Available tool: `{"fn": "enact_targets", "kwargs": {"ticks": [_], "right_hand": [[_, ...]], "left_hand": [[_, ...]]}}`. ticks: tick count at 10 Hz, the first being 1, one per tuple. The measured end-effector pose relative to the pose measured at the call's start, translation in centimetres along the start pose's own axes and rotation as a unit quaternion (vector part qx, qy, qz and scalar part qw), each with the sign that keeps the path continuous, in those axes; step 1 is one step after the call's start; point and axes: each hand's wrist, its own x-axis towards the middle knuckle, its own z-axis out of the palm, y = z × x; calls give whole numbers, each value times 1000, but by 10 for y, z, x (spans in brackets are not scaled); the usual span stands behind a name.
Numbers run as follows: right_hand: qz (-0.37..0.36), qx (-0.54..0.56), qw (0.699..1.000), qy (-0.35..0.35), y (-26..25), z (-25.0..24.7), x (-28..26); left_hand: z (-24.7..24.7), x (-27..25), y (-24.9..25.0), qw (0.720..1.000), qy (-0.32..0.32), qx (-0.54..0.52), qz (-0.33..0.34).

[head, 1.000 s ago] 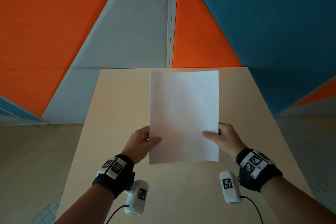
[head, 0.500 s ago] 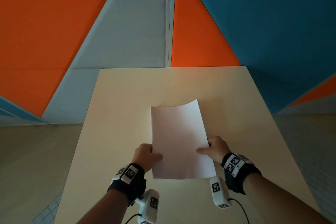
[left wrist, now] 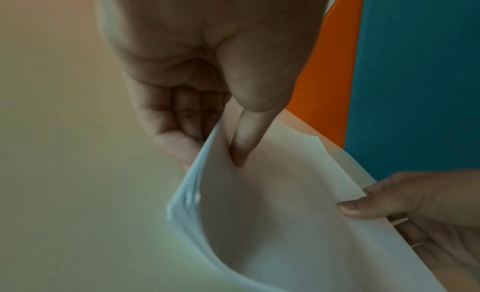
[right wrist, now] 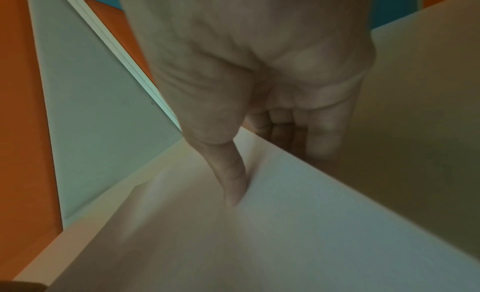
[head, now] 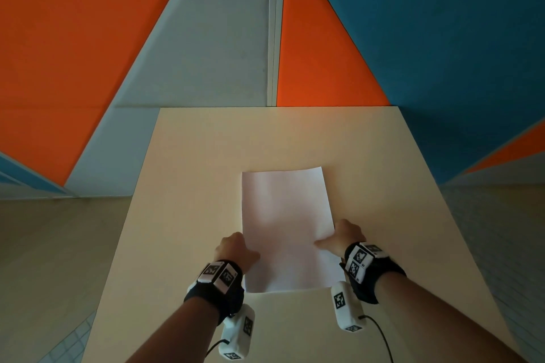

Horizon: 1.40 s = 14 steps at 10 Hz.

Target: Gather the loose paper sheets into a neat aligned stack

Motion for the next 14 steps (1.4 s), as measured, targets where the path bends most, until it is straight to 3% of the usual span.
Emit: {"fn": "enact_targets", "kwargs": {"ticks": [6, 9, 14], "right_hand": [[14, -35, 998, 45, -3, 1, -15], [8, -25, 999, 32, -5, -3, -23], [-2, -7, 1000, 19, 1, -6, -22]], "left_hand": [[3, -5, 6, 996, 76, 37, 24], [-6, -1, 6, 997, 59, -46, -5], [-15, -8, 3, 995, 53, -87, -8]]}}
